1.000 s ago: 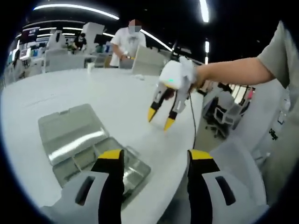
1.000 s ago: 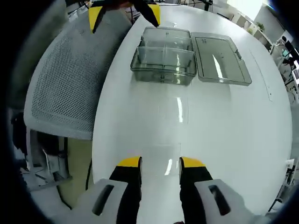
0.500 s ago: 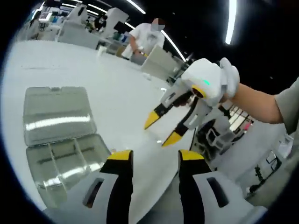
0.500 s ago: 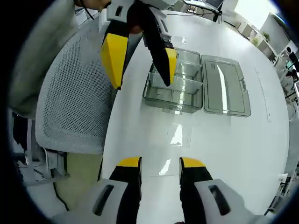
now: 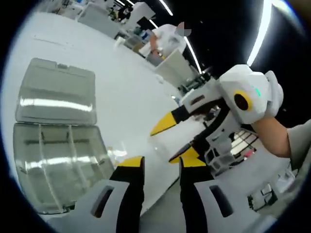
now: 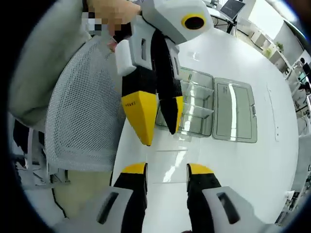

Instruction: Insert the divider into the dual guide fixture by aligning both edges with the guide slots and pushing it downward to the bottom, including one-sided entry, uneven engagement, binding, and posture correction.

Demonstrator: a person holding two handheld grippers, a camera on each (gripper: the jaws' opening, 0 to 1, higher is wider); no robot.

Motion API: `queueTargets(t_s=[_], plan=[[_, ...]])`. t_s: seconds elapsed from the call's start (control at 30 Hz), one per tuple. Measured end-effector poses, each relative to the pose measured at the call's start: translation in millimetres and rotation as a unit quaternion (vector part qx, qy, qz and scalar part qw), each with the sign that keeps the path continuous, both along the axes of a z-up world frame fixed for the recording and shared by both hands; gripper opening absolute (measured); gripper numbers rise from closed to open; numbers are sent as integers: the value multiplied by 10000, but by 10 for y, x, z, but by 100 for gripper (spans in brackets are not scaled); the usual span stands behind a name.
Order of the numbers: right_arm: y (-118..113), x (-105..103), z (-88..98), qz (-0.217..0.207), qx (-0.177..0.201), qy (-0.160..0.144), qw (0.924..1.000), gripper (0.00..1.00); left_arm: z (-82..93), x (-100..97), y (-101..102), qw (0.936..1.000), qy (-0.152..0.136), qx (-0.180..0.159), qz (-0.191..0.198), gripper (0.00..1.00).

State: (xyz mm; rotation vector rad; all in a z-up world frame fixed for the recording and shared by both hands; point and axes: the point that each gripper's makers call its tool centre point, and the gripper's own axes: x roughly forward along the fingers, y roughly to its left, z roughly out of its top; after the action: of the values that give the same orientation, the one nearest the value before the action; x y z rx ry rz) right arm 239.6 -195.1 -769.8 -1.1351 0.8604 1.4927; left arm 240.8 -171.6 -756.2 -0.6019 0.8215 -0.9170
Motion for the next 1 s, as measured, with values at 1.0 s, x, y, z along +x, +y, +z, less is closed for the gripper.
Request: queueTargets(t_s=[1.0], plan=[[159,-80,136,158,127,-111,9997,27,38,34,-29,9945,555,-665,592,12]])
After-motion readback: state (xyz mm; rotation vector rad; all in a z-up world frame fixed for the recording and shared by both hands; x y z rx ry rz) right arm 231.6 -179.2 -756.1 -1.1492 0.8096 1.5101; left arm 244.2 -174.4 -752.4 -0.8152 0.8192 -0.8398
